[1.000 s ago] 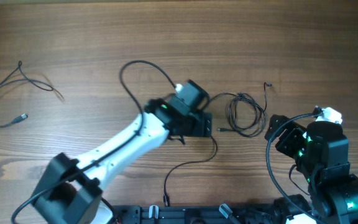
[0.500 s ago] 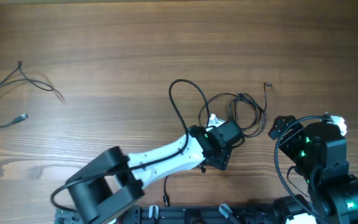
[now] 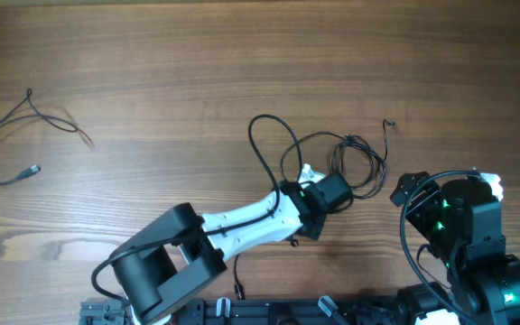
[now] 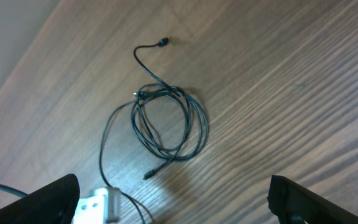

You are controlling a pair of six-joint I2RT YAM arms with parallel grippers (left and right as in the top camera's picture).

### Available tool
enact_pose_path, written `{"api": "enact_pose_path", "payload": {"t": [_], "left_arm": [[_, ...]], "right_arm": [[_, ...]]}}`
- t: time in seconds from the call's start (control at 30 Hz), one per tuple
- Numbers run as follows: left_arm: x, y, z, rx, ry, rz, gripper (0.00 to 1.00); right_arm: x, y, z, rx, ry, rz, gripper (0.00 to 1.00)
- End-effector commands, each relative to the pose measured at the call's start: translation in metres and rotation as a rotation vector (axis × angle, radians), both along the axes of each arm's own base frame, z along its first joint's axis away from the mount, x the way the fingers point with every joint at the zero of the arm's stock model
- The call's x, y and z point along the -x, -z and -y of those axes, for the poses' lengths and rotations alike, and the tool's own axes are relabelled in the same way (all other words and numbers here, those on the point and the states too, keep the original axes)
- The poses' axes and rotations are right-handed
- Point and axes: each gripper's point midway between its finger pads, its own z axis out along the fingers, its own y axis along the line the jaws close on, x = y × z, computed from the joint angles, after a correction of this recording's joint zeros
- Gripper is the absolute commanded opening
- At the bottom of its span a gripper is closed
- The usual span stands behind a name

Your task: Untangle cables

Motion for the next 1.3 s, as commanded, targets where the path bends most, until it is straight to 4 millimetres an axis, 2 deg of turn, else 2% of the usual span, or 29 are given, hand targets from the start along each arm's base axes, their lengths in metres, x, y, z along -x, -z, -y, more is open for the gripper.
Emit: {"api": "enact_pose_path", "payload": {"t": [0.0, 0.1, 0.17, 0.23, 0.27, 0.33, 0.4, 0.47, 0.63, 0.8, 0.93, 1.03, 1.13, 1.27], "left_arm": [[-0.048, -0.012, -0.033, -0.048, -0.132, 0.101, 0.04], [-0.083, -0.041, -0.065, -0.065, -0.245, 0.173, 0.04], [-0.107, -0.077, -0.089, -0.043, -0.322, 0.225, 0.04], [-0.127, -0.116, -0.105, 0.013, -0.356, 0.288, 0.04], [-0.133, -0.130, -0.109, 0.037, -0.363, 0.315, 0.04], [-0.144, -0.172, -0.120, 0.109, -0.384, 0.399, 0.04], [-0.149, -0.214, -0.131, 0.187, -0.421, 0.486, 0.04], [-0.147, -0.252, -0.140, 0.270, -0.447, 0.575, 0.04], [-0.129, -0.318, -0.153, 0.405, -0.441, 0.729, 0.04], [-0.108, -0.365, -0.167, 0.513, -0.448, 0.840, 0.04], [-0.097, -0.394, -0.174, 0.580, -0.436, 0.924, 0.04], [-0.088, -0.414, -0.168, 0.666, -0.398, 0.952, 0.04], [-0.083, -0.426, -0.160, 0.733, -0.355, 0.960, 0.04], [-0.082, -0.437, -0.153, 0.786, -0.325, 0.976, 0.04]], "right_arm": [[0.004, 0.001, -0.007, -0.038, -0.025, -0.012, 1.00], [0.008, 0.007, -0.015, -0.072, -0.057, -0.040, 1.00], [0.010, 0.015, -0.029, -0.130, -0.106, -0.074, 1.00], [0.011, 0.025, -0.038, -0.167, -0.138, -0.107, 1.00], [0.012, 0.030, -0.040, -0.174, -0.142, -0.126, 1.00], [0.011, 0.039, -0.043, -0.183, -0.150, -0.160, 1.00], [0.008, 0.044, -0.050, -0.192, -0.198, -0.174, 1.00], [-0.002, 0.043, -0.066, -0.196, -0.336, -0.143, 1.00], [-0.033, 0.022, -0.108, -0.138, -0.744, 0.048, 1.00], [-0.051, 0.018, -0.139, -0.084, -1.054, 0.189, 1.00], [-0.068, 0.034, -0.150, -0.125, -1.096, 0.174, 1.00], [-0.067, 0.044, -0.169, -0.253, -1.173, 0.158, 1.00], [-0.060, 0.047, -0.200, -0.390, -1.297, 0.174, 1.00], [-0.054, 0.059, -0.236, -0.367, -1.403, 0.187, 1.00]]}}
